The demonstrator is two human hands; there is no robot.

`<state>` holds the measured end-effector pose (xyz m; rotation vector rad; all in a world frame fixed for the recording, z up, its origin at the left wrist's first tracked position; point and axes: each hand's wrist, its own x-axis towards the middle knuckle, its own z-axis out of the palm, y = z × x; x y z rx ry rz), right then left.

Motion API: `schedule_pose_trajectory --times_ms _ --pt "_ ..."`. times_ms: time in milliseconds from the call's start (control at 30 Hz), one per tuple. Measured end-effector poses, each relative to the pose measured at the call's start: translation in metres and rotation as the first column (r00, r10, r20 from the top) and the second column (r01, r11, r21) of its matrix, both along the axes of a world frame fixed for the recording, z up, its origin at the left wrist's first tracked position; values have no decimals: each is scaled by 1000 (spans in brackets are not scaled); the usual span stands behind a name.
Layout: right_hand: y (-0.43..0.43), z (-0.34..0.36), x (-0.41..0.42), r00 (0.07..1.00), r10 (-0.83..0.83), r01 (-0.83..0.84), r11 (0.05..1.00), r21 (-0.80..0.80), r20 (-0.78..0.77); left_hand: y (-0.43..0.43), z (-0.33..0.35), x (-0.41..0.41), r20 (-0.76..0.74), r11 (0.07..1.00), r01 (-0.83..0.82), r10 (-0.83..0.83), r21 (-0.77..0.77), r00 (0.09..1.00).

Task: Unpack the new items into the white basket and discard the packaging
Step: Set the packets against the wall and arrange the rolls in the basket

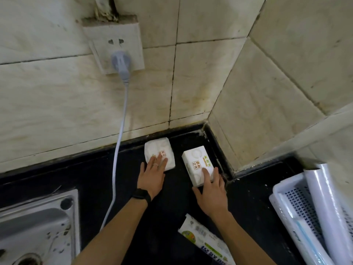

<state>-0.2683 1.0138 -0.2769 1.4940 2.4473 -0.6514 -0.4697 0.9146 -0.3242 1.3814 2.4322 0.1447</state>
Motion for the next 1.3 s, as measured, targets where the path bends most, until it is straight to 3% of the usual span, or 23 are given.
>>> schedule_pose_trajectory --times_ms 567,800,1033,1300 --pt "10 -1 -4 972 -132 117 990 -85 -196 11 16 -4 -64 997 75 -77 -30 995" --pt "26 3 -4 936 -195 182 981 -71 -294 16 33 -4 -48 986 -9 17 164 999" --pt "58 8 -33 969 -112 130 989 67 -222 25 50 -20 -19 913 -51 64 405 998" --pt "91 1 -62 997 48 -60 970 236 57 35 49 -23 17 886 -64 63 459 998"
